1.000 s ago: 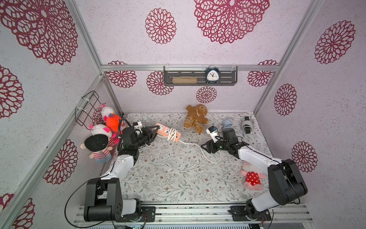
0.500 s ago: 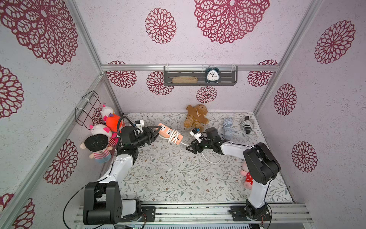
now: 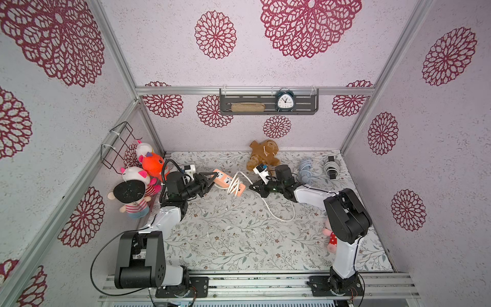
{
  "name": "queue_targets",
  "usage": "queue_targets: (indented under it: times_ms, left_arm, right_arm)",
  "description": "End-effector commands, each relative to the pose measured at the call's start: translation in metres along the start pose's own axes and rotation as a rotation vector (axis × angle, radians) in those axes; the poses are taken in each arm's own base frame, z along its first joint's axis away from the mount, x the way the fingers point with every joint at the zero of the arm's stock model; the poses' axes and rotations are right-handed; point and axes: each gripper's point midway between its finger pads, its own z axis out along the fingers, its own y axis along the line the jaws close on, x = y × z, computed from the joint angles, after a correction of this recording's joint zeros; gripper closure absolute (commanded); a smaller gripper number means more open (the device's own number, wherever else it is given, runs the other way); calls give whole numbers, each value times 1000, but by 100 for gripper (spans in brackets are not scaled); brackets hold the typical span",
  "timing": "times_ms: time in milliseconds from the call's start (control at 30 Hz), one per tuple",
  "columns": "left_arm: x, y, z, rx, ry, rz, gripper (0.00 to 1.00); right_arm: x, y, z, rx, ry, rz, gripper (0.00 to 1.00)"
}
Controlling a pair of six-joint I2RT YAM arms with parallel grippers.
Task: Unwrap the cord wrapped around the power strip
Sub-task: Unwrap the power cord from the power strip.
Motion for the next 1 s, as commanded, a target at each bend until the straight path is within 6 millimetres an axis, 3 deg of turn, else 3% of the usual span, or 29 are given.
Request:
queue_targets:
  times_ms: [0, 133, 200, 300, 400, 533, 700, 967]
  left_arm:
    - [-27, 12, 1, 1, -140, 24, 100]
    - [-52, 23, 10, -46, -311, 53, 100]
    - [-61, 17, 21, -6, -342, 46, 100]
    - [-72, 8, 32, 94, -369, 2, 100]
    - [-78, -1, 38, 189, -363, -44, 100]
    - [-76, 2, 36, 180, -332, -51, 100]
    - [-75, 14, 8, 120, -314, -54, 100]
    - [-83, 44, -35, 38, -344, -98, 100]
  right_arm:
    - [-37, 13, -37, 20, -104, -50, 100]
    - [-14, 45, -54, -19, -90, -73, 100]
    - [11, 57, -55, -12, -21, -74, 100]
    - [55, 56, -55, 21, 79, -13, 100]
    - [92, 35, -56, 130, 173, 46, 100]
    - [118, -6, -66, 277, 225, 132, 100]
    - [140, -54, -90, 421, 239, 279, 100]
    - [165, -78, -112, 500, 204, 439, 100]
